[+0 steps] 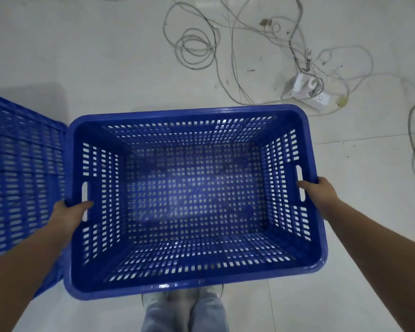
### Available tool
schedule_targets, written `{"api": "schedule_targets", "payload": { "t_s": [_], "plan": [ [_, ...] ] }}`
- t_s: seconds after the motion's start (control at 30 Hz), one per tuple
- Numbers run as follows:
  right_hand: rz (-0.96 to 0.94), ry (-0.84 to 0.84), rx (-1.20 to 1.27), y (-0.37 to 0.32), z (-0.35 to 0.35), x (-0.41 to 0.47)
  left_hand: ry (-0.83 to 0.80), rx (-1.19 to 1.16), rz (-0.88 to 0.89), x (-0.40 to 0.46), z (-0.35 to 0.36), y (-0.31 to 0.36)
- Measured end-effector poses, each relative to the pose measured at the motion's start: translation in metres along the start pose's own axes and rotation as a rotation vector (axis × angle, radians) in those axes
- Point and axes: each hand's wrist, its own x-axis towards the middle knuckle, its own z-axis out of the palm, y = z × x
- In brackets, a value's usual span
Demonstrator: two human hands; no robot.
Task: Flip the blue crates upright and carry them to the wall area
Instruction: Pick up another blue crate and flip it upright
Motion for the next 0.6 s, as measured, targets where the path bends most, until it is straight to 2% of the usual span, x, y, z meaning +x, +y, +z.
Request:
{"api": "schedule_targets", "payload": {
  "t_s": [0.1, 0.17, 0.27, 0.47, 0.6],
  "plan": [
    [0.089, -0.027, 0.214, -0.003, -0.002, 0.009, -0.093, -0.126, -0.052, 0.016, -0.008, -0.007],
    [0.153, -0.095, 0.26, -0.006, -0.009, 0.009, -0.178, -0.157, -0.096, 0.019, -0.014, -0.007],
    [0.196, -0.123, 0.241, -0.01, -0.019, 0.002, -0.169, -0.15, -0.102, 0.003, -0.019, -0.001],
    [0.157, -0.039, 0.171, -0.018, -0.059, -0.04, -0.204, -0.144, -0.037, -0.038, -0.055, 0.008],
    [0.092, 0.005, 0.117, -0.038, -0.101, -0.085, -0.348, -0.045, 0.029, -0.075, -0.105, 0.033]
  ]
}}
